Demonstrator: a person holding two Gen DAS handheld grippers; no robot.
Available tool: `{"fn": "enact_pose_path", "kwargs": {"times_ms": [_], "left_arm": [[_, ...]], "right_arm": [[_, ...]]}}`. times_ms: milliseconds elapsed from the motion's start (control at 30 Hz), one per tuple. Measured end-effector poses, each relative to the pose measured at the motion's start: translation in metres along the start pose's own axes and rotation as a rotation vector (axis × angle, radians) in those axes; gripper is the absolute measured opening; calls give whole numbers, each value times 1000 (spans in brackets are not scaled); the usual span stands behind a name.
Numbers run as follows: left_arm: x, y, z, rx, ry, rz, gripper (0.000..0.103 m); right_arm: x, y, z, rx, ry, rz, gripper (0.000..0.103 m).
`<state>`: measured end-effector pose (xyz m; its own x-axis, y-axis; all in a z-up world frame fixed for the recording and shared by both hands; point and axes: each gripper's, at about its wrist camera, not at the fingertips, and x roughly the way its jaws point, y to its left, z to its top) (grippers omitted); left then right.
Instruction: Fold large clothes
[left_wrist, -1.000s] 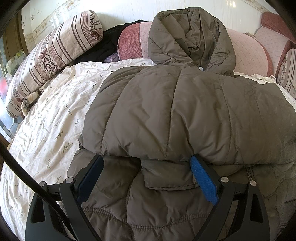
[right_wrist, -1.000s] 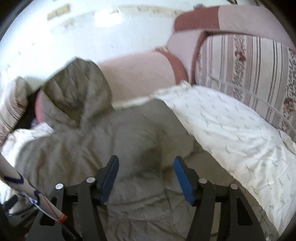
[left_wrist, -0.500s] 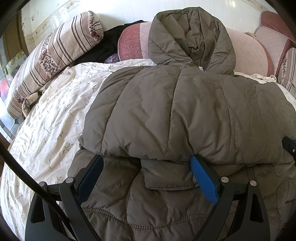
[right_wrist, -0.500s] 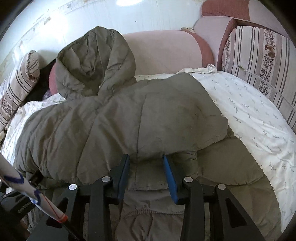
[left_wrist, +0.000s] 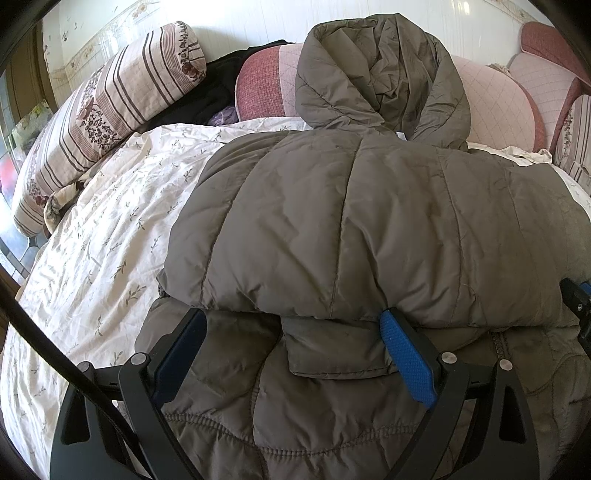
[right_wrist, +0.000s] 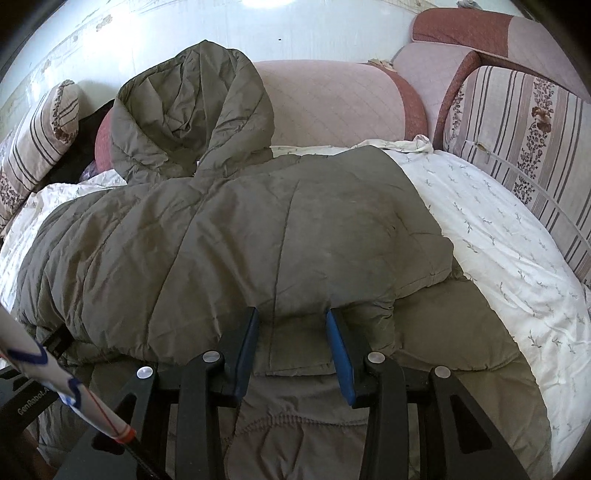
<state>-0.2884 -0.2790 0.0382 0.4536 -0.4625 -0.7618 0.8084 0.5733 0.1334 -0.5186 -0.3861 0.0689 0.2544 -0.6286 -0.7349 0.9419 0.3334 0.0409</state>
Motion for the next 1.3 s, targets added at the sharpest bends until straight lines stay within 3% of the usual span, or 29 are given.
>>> {"fn": "enact_pose_path", "kwargs": {"times_ms": [867, 1133, 1300], "left_arm": [[0, 0, 0, -3, -2, 3, 95], [-28, 6, 7, -42, -110, -35, 95], [2, -1, 3, -6, 25, -26, 95]], "right_arm": [[2, 5, -2, -33, -1, -27, 42], [0, 0, -2, -1, 1, 3, 42], [-12, -3, 2, 19, -8, 50, 42]]}}
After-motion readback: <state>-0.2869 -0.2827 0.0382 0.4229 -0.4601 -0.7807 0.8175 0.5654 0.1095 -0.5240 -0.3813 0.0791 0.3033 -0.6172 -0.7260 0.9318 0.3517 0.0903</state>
